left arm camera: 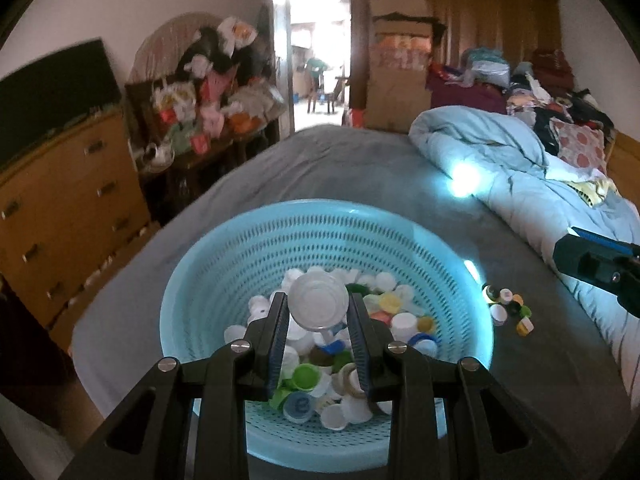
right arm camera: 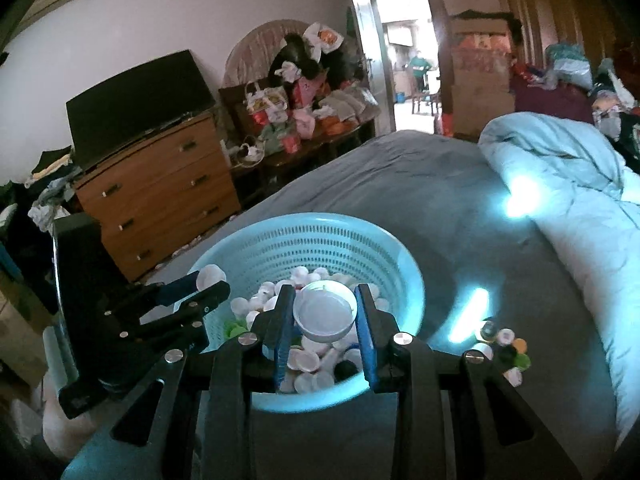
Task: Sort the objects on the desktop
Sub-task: 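Carry both white caps over the teal basket and open both tools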
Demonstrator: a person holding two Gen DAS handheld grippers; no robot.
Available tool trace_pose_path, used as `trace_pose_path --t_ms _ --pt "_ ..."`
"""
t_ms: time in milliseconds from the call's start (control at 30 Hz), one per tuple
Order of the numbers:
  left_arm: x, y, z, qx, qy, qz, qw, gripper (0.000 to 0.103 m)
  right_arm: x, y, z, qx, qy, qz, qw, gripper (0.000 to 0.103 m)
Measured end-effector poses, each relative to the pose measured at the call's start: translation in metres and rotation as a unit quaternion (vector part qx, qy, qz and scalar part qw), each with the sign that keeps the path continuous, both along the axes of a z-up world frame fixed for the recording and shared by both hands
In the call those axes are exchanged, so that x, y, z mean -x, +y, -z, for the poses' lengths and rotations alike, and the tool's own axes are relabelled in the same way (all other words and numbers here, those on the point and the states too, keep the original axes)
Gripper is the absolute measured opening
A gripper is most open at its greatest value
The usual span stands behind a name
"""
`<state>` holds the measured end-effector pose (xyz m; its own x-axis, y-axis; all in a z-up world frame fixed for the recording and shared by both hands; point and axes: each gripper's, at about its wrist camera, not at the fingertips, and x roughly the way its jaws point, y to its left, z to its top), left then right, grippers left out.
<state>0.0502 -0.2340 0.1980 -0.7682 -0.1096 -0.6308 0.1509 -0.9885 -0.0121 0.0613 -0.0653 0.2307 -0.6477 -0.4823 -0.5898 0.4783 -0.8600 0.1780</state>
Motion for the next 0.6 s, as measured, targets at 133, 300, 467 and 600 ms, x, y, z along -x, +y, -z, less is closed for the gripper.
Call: trace_pose_path --t_ms 133,300,467,600 --pt "0.006 -0.014 0.008 -0.014 -0.009 -0.005 0.9998 0.031 0.014 -0.012 0.004 -0.007 -0.01 -0.007 1.0 0.026" --pt "0.008 -0.023 0.011 -0.031 -0.009 -0.004 0.9995 0.031 0.017 -0.027 0.004 -0.018 -0.009 -0.016 1.0 0.026" --pt "0.011 -0.029 0.012 -0.054 -0.004 0.004 0.9985 0.042 0.018 -0.037 0.002 -0.019 -0.005 -0.019 1.0 0.026" --pt "0.01 -0.037 0.005 -0.053 0.017 -0.001 0.9985 0.094 0.02 -0.036 -0.003 -0.015 0.004 -0.007 1.0 0.062"
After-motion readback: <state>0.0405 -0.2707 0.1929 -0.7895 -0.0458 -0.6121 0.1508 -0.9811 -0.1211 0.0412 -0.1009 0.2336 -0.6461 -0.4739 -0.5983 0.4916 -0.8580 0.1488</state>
